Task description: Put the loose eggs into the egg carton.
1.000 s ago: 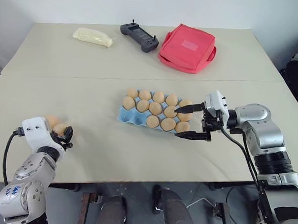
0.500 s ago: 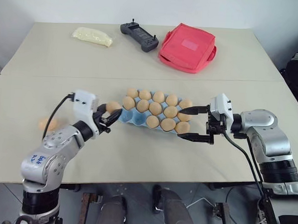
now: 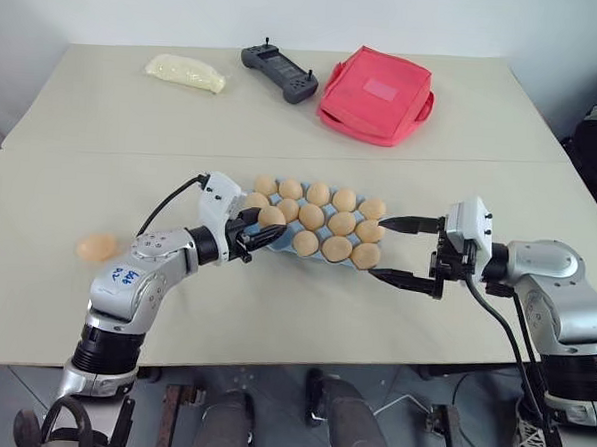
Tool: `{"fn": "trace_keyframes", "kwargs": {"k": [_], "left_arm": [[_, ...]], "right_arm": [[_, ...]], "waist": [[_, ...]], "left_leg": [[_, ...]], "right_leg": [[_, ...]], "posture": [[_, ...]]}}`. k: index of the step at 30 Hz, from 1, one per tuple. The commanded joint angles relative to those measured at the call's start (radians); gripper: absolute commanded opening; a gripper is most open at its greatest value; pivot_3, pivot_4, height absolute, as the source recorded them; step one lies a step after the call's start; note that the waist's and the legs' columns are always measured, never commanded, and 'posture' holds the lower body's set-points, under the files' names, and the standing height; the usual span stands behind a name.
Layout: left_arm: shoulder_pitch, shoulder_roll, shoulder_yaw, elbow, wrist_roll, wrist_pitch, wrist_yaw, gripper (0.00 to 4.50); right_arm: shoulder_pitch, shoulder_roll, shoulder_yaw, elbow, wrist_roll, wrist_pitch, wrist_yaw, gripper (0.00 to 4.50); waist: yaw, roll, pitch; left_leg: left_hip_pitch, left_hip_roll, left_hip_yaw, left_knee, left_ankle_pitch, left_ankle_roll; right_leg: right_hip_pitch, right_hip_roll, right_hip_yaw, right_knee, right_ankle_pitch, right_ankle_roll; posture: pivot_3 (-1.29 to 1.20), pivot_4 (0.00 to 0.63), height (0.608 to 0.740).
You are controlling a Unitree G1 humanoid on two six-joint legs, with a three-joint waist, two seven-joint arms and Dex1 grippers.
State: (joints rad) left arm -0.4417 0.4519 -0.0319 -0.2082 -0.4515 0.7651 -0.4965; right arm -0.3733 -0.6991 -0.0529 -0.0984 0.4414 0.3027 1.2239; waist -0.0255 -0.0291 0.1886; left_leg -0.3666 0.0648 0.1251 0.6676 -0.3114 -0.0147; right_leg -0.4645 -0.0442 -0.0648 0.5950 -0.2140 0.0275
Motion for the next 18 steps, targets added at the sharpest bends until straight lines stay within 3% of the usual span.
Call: {"fn": "trace_keyframes", "kwargs": {"k": [1,5,13,18], "left_arm": [[-0.037,-0.007,-0.024,0.019,0.023,-0.037,-0.030,3.11],[-0.051,-0.014,-0.030,0.032,0.035,-0.044,-0.040,4.43],[0.019,0.029,0.098,-0.107,-0.002,0.029,0.014,4.47],[0.176,0.099,0.296,-0.232,-0.047,0.081,0.039,4.47]], "right_arm": [[0.022,-0.020,-0.041,-0.063,0.026,0.003,-0.025,4.50],[0.044,-0.026,-0.049,-0.087,0.031,0.011,-0.043,4.50],[0.021,-0.025,-0.044,-0.061,0.040,0.000,-0.029,4.50],[-0.018,-0.010,-0.025,-0.010,0.049,-0.030,0.020,4.50]], "waist": [[0.002,0.000,0.000],[0.001,0.000,0.000],[-0.003,0.000,0.000],[-0.002,0.000,0.000]], "left_leg": [[0.000,0.000,0.000,0.000,0.000,0.000],[0.000,0.000,0.000,0.000,0.000,0.000],[0.000,0.000,0.000,0.000,0.000,0.000],[0.002,0.001,0.000,-0.002,0.000,0.000]], "right_leg": [[0.000,0.000,0.000,0.000,0.000,0.000],[0.000,0.000,0.000,0.000,0.000,0.000],[0.000,0.000,0.001,0.000,0.000,0.000],[0.000,0.000,0.001,0.002,0.000,0.000]], "posture": [[0.00,0.150,0.740],[0.00,0.150,0.740],[0.00,0.150,0.740],[0.00,0.150,0.740]]}}
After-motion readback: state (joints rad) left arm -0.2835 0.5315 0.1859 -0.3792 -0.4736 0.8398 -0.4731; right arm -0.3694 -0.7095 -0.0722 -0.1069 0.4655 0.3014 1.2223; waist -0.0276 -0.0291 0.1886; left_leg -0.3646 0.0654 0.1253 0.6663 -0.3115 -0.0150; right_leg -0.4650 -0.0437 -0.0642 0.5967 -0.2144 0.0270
